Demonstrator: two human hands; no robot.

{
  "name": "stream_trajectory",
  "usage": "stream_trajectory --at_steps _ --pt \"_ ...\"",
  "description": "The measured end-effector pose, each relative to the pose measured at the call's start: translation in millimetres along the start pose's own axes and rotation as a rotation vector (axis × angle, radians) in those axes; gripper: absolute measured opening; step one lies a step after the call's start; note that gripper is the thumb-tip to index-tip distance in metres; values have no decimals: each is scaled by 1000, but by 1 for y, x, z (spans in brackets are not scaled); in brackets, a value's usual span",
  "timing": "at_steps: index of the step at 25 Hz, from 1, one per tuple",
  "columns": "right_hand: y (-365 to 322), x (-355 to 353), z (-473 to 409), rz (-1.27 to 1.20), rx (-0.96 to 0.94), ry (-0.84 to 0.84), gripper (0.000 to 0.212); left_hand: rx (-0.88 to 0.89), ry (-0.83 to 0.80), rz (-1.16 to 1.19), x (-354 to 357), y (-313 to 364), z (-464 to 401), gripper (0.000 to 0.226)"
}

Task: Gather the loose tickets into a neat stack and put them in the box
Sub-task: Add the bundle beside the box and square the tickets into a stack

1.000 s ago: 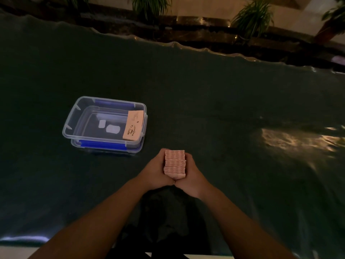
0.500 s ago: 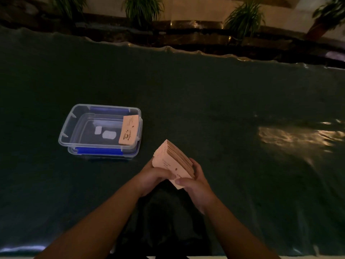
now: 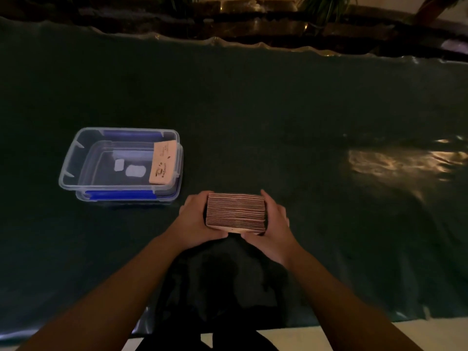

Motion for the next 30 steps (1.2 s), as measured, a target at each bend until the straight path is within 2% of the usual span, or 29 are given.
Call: stream_trajectory --at_steps 3,7,12,16,18,23,28,30 --pt "9 9 -5 146 31 -19 129 -56 -33 -109 14 -13 0 109" --pt "19 13 -12 202 34 -26 131 -8 -29 -200 16 -20 -7 124" --pt "23 9 -15 204 0 -29 127 1 -12 -292 19 -18 -16 113" --pt "21 5 -17 198 -27 -3 129 -3 34 -257 16 -12 -25 102" --pt "17 0 -24 204 -22 22 131 -26 61 -242 11 -8 -35 105" --pt "12 2 -36 227 13 34 138 -79 -41 -193 12 -13 -41 128" --pt "19 3 -42 189 26 79 138 -74 -12 -138 13 -18 -41 109" --pt "24 0 -42 206 15 59 143 -62 5 -135 10 -20 -41 108"
Point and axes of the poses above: each hand's wrist, its own z-axis away from the middle knuckle, its own x-axis out of the palm, y = z × x, the point moved 5 cm from there along -z, towards the middle knuckle, and after that the axes turned 1 degree about -z, right-handed, at the moved point
